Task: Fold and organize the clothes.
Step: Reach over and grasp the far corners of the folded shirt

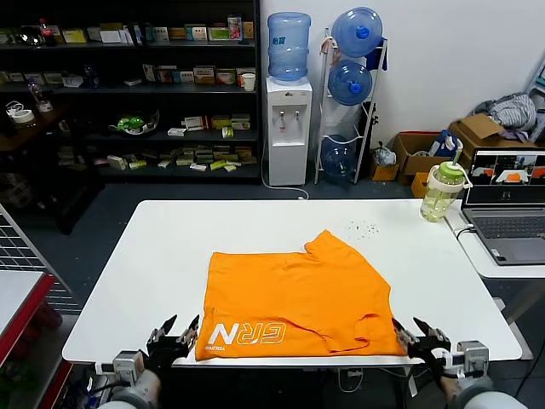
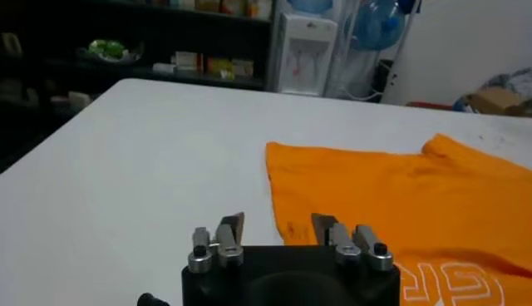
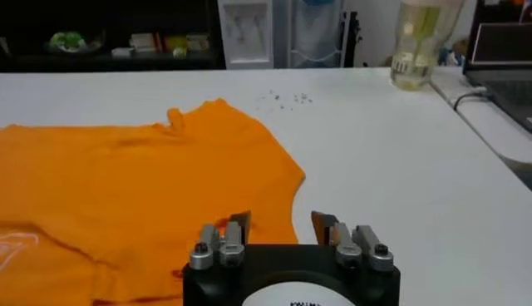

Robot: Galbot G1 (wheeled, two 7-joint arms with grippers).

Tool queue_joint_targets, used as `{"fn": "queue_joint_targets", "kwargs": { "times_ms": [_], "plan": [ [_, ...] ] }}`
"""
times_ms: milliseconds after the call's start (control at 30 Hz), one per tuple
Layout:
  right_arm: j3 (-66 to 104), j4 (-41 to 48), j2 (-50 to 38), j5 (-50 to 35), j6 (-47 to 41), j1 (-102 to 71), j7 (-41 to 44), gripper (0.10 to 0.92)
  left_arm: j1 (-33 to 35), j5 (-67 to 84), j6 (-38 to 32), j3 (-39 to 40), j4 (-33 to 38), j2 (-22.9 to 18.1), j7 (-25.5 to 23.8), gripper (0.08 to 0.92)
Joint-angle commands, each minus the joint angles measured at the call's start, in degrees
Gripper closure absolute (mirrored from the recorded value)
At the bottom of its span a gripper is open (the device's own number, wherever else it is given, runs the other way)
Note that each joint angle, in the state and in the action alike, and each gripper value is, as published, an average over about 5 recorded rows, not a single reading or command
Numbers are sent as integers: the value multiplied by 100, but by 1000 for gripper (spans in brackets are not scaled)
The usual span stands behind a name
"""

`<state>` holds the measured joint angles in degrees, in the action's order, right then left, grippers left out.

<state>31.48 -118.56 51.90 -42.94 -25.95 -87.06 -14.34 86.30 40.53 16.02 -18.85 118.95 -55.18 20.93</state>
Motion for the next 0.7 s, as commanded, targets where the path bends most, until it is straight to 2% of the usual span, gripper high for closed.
{"fn": "queue_joint_targets", "kwargs": {
  "times_ms": [33, 167, 367, 567, 700],
  "plan": [
    [-1336, 1689, 162, -71, 276, 3202, -217, 291, -1702, 323, -93, 226, -898, 9, -253, 273],
    [-2220, 3070, 562, -68, 245, 4606, -227, 218, -2809, 509, -108, 636, -1892, -106, -504, 191],
    [-2872, 4774, 1128, -22, 89, 5663, 125, 203, -4082, 665, 82, 1381, -3416, -306, -736, 177],
    [-3141, 5366, 1426, -6, -237, 5902, 408, 203, -4676, 848, 422, 1818, -4354, -511, -711, 177],
    [-3184, 5500, 1562, 10, -349, 5904, 476, 203, -4840, 848, 474, 1971, -4637, -567, -742, 177]
  ]
}}
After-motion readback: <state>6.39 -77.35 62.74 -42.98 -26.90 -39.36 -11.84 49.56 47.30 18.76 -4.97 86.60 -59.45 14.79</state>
